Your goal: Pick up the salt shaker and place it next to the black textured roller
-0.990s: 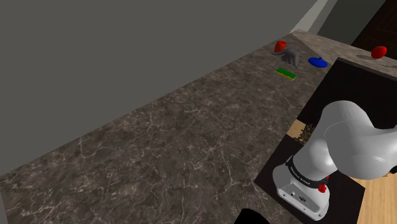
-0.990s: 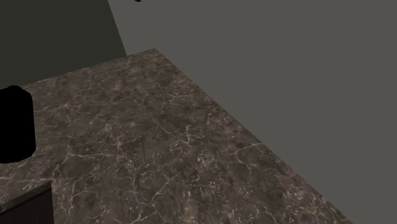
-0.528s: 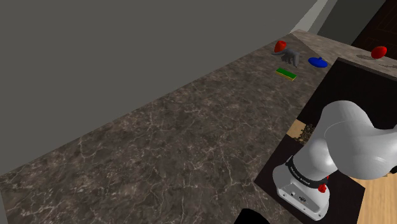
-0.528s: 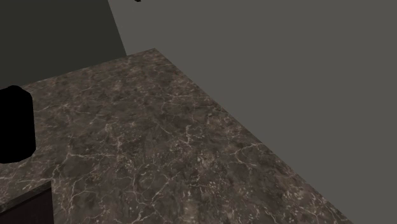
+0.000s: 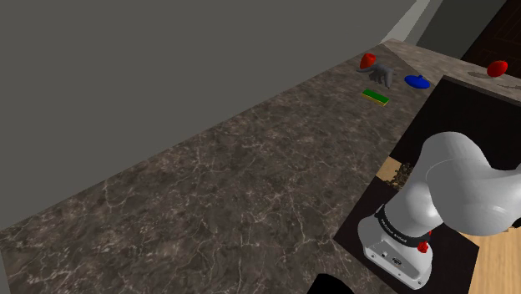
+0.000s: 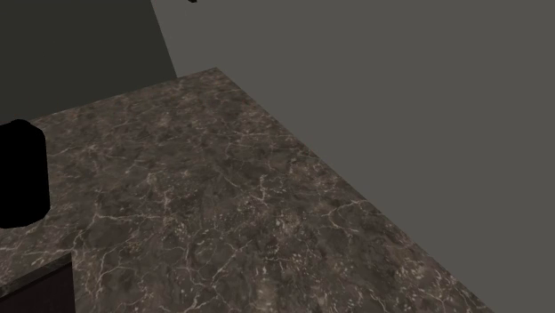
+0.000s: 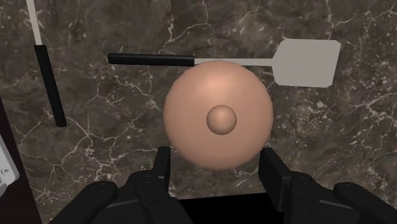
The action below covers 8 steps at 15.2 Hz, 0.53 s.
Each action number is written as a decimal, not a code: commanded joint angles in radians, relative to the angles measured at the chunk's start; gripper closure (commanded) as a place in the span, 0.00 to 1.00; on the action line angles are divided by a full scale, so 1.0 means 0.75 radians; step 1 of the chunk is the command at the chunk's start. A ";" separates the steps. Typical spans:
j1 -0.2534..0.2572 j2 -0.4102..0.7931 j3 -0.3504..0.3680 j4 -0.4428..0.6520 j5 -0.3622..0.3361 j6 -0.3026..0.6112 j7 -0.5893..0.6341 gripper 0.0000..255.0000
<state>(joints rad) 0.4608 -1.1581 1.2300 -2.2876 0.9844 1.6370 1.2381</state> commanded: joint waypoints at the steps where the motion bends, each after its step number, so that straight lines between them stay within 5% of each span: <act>1: 0.000 0.000 0.006 -0.004 0.003 0.002 -0.001 1.00; 5: 0.000 0.000 0.006 -0.004 0.003 0.003 -0.001 1.00; 6: 0.000 0.000 0.006 -0.004 0.003 0.003 -0.001 0.00; 8: 0.000 0.000 0.006 -0.004 0.003 0.003 -0.001 0.00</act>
<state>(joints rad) 0.4607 -1.1583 1.2347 -2.2903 0.9868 1.6391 1.2376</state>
